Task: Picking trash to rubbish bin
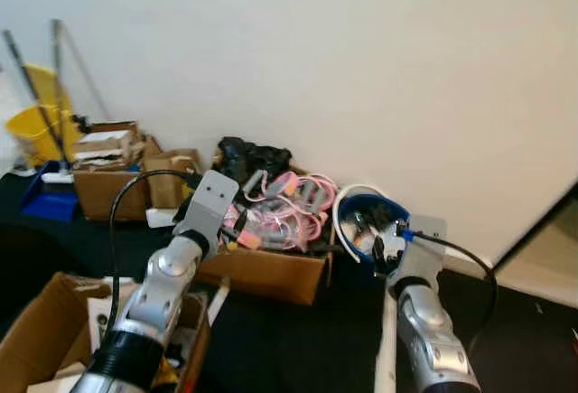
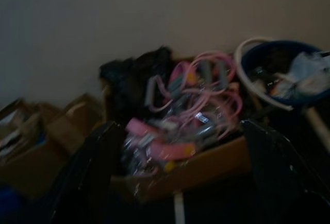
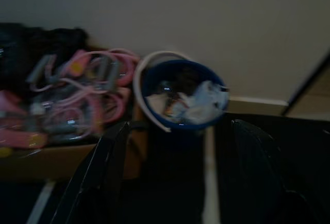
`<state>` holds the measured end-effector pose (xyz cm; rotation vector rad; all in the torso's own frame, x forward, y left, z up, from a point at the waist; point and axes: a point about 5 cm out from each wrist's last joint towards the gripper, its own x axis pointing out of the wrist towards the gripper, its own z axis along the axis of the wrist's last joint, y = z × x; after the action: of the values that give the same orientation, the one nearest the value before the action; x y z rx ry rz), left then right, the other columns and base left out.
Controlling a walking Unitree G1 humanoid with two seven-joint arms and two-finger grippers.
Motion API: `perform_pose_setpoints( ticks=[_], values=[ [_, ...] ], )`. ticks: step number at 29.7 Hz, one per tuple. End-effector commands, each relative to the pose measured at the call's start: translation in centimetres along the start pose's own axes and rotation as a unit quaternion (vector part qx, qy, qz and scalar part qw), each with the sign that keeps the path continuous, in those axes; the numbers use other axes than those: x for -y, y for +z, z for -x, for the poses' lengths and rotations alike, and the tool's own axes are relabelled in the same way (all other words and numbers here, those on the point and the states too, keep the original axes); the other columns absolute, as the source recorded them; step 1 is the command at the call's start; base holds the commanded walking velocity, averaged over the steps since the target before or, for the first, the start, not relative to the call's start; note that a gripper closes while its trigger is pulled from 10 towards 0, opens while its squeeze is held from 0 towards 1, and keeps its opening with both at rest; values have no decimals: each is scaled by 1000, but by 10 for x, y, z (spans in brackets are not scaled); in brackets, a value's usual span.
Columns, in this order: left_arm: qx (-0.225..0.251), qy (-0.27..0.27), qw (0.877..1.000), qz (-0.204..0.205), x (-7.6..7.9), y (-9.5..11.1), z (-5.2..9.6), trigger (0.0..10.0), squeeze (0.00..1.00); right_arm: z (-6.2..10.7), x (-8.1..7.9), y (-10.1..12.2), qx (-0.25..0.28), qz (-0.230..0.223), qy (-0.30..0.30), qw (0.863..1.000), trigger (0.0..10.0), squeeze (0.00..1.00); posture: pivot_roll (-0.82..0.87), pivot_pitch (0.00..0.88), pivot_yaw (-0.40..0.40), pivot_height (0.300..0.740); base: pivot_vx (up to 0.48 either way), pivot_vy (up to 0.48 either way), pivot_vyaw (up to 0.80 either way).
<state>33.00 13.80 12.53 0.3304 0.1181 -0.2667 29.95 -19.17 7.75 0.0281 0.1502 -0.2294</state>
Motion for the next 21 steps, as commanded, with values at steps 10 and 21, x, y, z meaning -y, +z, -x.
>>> perform_pose_setpoints(
  ticks=[10,21],
  values=[
    [-2,13,1000,16,-1,-1,-1,10000,0,2,4,-5,-13,6,-7,1000,10000,0,-69,70,-15,740,0,0,-800],
    [0,13,1000,20,0,1,-3,10000,0,3,4,-6,-18,6,-10,1000,10000,0,-64,76,-6,740,0,0,-800]
  ],
)
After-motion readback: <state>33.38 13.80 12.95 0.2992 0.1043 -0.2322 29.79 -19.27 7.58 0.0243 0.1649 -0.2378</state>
